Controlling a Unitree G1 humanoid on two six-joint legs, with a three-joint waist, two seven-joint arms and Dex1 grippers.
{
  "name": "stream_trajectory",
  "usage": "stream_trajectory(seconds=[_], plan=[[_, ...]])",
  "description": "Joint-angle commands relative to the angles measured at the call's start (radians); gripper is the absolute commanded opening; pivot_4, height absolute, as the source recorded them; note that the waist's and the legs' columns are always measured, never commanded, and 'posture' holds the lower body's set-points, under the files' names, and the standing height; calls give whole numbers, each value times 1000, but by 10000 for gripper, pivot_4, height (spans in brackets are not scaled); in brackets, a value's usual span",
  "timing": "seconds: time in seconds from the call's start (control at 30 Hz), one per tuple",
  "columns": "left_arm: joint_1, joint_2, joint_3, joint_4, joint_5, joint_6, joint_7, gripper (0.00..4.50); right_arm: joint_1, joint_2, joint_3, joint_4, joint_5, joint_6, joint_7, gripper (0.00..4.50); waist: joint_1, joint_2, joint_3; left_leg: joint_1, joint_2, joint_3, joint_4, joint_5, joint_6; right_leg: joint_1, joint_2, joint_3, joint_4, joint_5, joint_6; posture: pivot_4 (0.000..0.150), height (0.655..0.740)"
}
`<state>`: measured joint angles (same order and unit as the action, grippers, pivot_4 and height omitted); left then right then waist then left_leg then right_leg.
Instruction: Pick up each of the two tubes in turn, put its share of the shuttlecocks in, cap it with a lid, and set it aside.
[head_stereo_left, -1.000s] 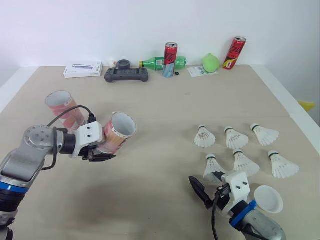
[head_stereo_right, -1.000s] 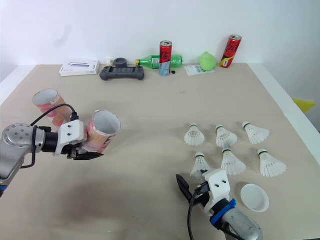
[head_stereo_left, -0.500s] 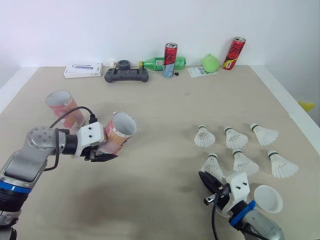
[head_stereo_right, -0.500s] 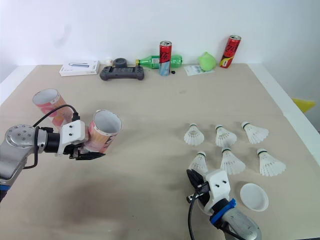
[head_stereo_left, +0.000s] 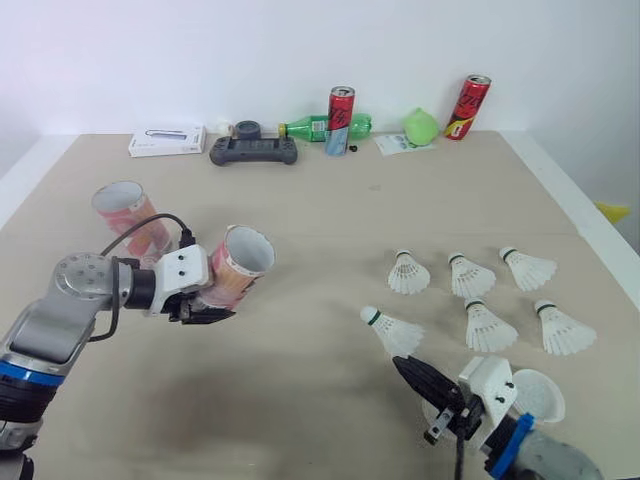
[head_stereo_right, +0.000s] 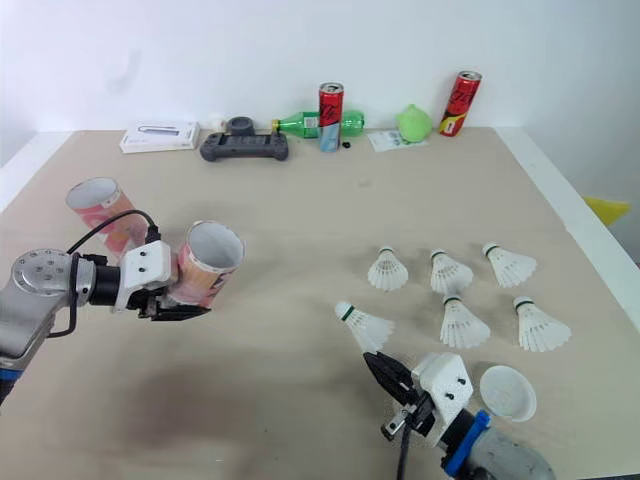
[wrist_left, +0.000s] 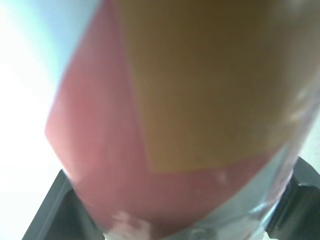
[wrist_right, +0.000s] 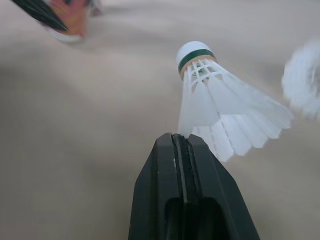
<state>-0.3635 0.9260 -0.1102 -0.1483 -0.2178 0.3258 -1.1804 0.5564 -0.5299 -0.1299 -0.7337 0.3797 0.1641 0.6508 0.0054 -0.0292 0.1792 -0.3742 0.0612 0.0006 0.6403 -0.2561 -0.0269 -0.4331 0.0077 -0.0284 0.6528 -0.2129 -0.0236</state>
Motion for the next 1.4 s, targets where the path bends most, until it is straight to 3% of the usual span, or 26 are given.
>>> stream_trajectory(seconds=[0.03,0.2,0.3,0.43,0.6,1.03,1.3,1.4], plan=[[-32,13,-13,-6,23,-9,-17,30328,-67,-67,-75,-80,70,12,42,328,-1,0,0,0,0,0,1,0,0,0,3,4,0,0,0,1500,7400],[-79,5,-61,21,68,-24,-39,30328,-286,-211,-142,-86,154,91,79,328,-2,-1,0,0,-2,0,1,2,2,1,8,19,1,2,1,1500,7400],[-110,-8,-99,33,101,-25,-45,30328,-511,-316,-131,-2,124,94,131,328,-3,0,1,2,-5,-1,1,3,4,4,10,22,1,2,1,1500,7400],[-136,-15,-134,49,134,-24,-55,30328,-765,-388,-29,121,36,55,196,328,-4,-1,1,2,-9,-1,1,4,6,5,11,29,1,2,1,1500,7400],[-178,-47,-165,66,162,-10,-51,30328,-987,-360,154,237,-107,-28,255,328,-4,-1,1,2,-10,-1,1,4,7,6,11,33,1,2,1,1500,7400],[-169,-83,-162,31,176,43,-30,30328,-1120,-242,322,376,-299,-194,287,328,-1,-1,1,1,-13,-1,5,4,9,6,11,36,3,3,2,1500,7400],[-166,-104,-170,35,180,46,-18,30328,-1124,-168,416,359,-358,-232,309,328,-1,-1,1,0,-14,-1,11,4,9,6,11,41,9,3,2,1500,7400],[-165,-109,-170,36,179,47,-18,30328,-1073,-152,389,330,-324,-166,284,9541,0,-1,1,0,-16,-1,13,4,9,7,11,42,10,2,1,1500,7400]])
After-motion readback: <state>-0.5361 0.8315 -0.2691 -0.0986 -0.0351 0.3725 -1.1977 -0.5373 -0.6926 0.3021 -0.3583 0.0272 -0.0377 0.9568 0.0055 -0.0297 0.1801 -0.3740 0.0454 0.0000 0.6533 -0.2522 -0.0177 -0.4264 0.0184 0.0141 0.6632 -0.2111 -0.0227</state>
